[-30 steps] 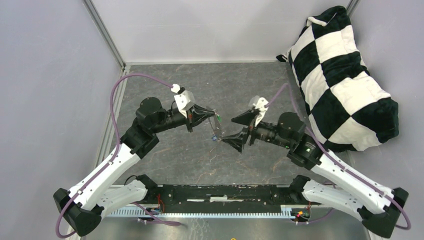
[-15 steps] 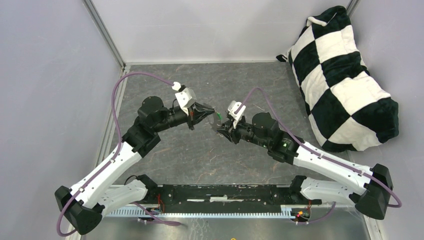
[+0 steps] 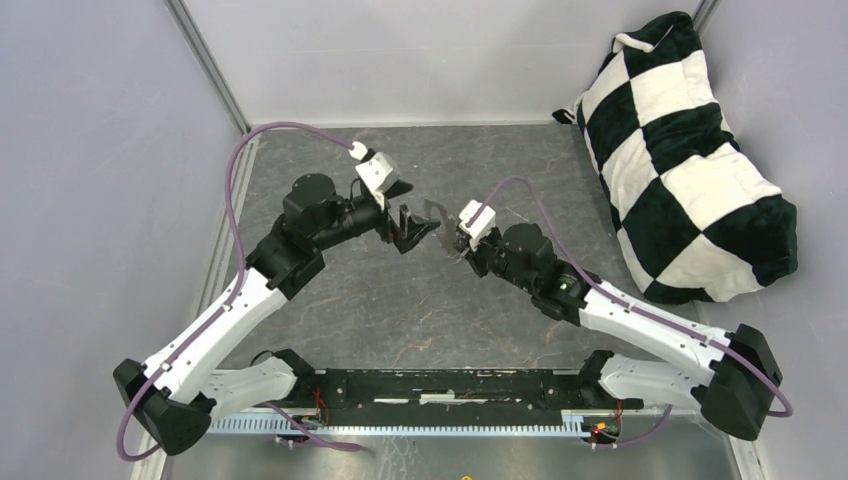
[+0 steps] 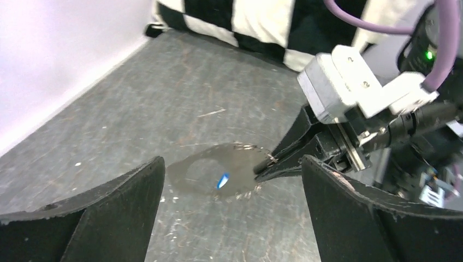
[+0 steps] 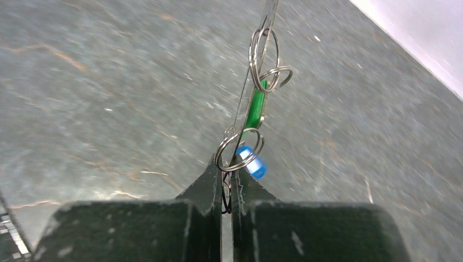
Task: Put the keys on the keyring
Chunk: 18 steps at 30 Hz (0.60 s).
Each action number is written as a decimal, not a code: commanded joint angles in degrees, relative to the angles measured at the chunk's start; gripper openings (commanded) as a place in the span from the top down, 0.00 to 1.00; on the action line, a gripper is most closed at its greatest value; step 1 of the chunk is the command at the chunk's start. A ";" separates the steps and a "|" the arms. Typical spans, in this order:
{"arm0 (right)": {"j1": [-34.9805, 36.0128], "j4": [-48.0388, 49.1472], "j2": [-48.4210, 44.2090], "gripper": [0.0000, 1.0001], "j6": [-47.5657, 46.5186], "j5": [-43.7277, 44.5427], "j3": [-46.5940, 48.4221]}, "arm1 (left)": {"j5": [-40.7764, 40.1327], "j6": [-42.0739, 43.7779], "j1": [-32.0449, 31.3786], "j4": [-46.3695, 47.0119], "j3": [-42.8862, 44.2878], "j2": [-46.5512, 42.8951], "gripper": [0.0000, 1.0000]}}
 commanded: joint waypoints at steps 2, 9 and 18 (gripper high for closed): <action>-5.49 -2.80 3.53 1.00 -4.80 8.52 1.39 | -14.93 1.72 0.78 -10.02 8.74 4.47 0.00; -6.31 -9.73 17.44 1.00 -13.61 27.09 10.59 | -18.26 3.63 9.23 -30.80 24.28 18.11 0.00; -2.57 -9.14 34.84 1.00 -21.55 38.34 22.90 | -12.61 9.07 25.94 -44.20 29.44 29.75 0.00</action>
